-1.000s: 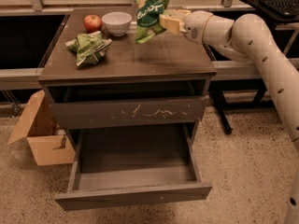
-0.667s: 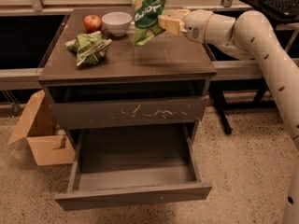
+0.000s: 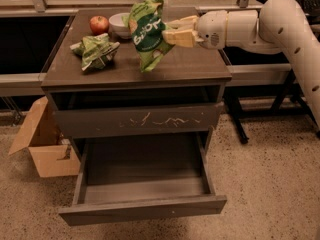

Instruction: Place green rice chip bag into middle drawer

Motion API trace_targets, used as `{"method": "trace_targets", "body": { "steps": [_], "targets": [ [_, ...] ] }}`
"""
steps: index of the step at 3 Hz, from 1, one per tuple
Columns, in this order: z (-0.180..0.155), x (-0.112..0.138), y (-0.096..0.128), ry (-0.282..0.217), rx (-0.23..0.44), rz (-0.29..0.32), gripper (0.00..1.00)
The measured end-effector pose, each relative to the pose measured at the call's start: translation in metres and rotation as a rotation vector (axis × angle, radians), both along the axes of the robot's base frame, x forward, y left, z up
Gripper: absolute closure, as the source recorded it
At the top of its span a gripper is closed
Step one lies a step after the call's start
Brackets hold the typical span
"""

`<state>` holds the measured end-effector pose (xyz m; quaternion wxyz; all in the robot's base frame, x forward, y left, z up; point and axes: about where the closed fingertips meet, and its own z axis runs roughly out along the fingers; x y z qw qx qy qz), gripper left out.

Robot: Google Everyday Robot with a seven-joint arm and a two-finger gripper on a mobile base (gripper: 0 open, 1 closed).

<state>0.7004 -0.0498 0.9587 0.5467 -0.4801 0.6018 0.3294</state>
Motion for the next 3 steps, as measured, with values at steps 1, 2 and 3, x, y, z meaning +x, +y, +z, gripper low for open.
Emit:
{"method": "trace_targets", "body": {
  "steps": [1, 2, 3],
  "targets": [
    [0.000, 0.000, 0.000, 0.000, 0.000, 0.000, 1.00],
    [0.000, -0.018, 0.013, -0.009, -0.030, 0.090, 1.00],
    [-0.008, -0.048, 0.028, -0.014, -0.085, 0.209, 1.00]
  ]
}}
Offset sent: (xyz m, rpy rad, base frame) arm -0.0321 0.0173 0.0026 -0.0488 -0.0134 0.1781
